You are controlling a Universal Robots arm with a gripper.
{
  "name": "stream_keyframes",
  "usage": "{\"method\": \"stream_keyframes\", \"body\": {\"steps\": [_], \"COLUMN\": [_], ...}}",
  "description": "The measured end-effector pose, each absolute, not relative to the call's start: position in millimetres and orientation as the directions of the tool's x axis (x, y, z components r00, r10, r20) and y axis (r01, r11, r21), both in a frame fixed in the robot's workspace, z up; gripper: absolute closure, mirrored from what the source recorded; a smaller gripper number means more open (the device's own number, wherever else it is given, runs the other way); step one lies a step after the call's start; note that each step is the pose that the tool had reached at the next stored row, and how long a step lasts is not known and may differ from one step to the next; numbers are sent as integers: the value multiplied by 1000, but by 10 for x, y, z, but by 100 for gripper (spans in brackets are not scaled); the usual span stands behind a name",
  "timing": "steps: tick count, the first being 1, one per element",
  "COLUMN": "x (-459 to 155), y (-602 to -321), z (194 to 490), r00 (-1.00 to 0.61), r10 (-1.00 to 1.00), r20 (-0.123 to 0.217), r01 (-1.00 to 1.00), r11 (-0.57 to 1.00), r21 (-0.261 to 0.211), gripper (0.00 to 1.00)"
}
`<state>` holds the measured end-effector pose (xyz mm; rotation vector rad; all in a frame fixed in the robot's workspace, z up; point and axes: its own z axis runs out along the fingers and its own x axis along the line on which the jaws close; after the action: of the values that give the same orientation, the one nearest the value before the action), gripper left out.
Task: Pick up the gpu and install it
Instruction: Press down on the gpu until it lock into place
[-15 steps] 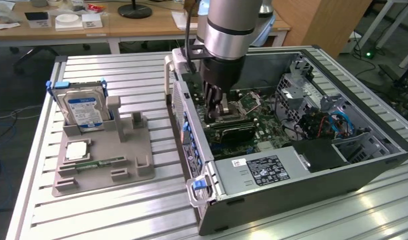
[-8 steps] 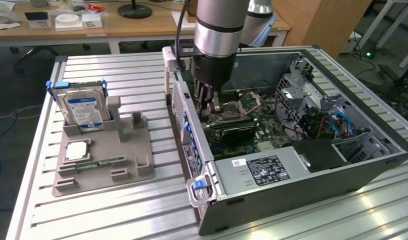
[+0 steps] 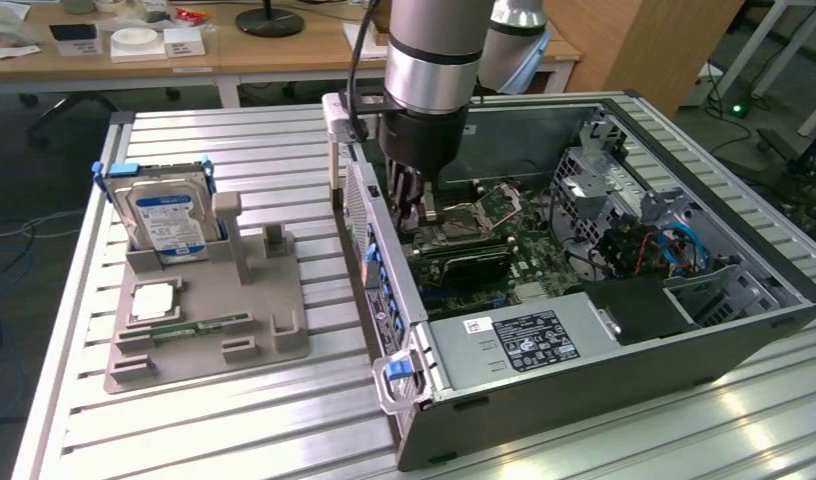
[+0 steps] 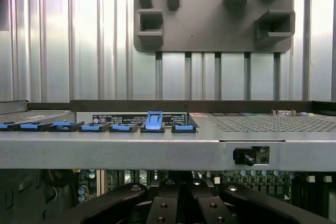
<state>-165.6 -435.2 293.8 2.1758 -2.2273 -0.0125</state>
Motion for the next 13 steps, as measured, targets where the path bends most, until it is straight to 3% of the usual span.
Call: {"method": "stream_keyframes", "body": {"steps": [13], "x": [-1661], "y": [-4370], "z": [2906], "r00": [-23], "r10": [-1000], "r20": [16], "r01": [-999], "r11": [23], "r21": [25], "gripper": [89]}}
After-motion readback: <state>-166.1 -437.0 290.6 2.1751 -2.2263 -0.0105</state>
